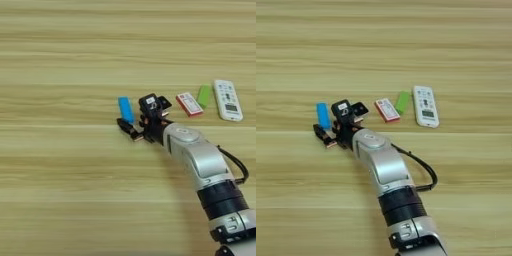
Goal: Move the objects on the table
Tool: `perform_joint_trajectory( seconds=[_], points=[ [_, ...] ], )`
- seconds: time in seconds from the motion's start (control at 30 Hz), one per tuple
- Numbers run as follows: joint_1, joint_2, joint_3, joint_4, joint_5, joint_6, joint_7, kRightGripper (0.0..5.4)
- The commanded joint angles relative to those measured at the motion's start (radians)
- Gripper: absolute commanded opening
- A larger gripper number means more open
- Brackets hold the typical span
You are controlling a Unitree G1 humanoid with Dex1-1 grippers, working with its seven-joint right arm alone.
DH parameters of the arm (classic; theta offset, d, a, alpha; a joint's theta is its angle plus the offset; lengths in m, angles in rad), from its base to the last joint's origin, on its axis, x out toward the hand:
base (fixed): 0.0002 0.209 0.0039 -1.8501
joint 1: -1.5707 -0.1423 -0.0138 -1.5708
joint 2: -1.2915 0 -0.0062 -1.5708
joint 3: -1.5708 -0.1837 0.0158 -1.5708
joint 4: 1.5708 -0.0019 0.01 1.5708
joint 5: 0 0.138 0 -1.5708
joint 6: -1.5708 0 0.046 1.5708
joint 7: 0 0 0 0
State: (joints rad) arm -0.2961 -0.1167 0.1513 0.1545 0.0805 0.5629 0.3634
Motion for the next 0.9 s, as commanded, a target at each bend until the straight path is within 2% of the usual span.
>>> perform_joint_trajectory(
  seconds=[0.03, 0.57, 0.73, 0.9],
  points=[
    [-0.047, -0.011, 0.006, -0.034, -0.006, 0.002, 0.006, 3.93],
    [-0.043, -0.012, 0.006, -0.041, -0.015, 0.010, 0.015, 2.41],
    [-0.043, -0.013, 0.006, -0.041, -0.017, 0.009, 0.016, 1.72],
    [-0.042, -0.013, 0.005, -0.042, -0.018, 0.007, 0.017, 1.42]
  ],
)
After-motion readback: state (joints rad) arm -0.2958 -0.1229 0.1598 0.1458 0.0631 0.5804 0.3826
